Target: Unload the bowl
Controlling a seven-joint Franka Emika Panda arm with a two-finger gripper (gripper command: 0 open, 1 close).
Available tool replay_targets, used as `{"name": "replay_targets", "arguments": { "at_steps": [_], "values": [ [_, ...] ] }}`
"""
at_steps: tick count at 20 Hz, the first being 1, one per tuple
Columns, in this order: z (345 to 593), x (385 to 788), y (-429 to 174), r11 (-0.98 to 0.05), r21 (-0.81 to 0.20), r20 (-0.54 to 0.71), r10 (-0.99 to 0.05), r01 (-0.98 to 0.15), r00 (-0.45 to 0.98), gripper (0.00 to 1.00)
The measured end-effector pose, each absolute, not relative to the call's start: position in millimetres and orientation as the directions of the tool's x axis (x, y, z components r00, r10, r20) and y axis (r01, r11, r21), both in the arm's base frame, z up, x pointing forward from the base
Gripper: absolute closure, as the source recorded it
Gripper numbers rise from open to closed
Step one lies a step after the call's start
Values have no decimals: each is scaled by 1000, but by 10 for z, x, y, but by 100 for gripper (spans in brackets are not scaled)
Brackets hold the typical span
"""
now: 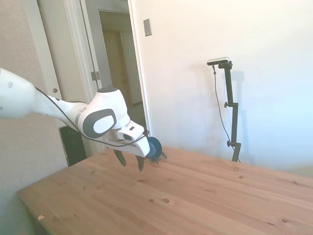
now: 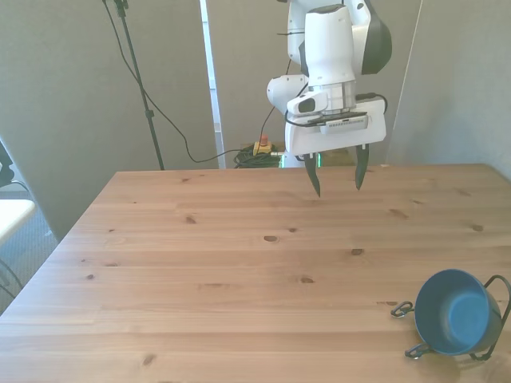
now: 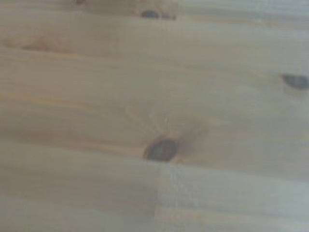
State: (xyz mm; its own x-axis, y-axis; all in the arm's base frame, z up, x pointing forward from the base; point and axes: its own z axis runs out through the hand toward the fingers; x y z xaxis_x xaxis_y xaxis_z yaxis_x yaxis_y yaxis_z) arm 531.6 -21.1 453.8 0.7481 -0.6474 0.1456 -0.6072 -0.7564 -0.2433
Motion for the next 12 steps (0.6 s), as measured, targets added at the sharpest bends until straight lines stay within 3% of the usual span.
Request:
{"name": "replay_targets", "arguments": {
  "at_steps": [5,12],
  "values": [
    [4692,5821,-217,-774,-266,186,-625,-574,758,0],
    [4694,6384,-52,-815,-319,176,-553,-484,814,0]
  ]
}}
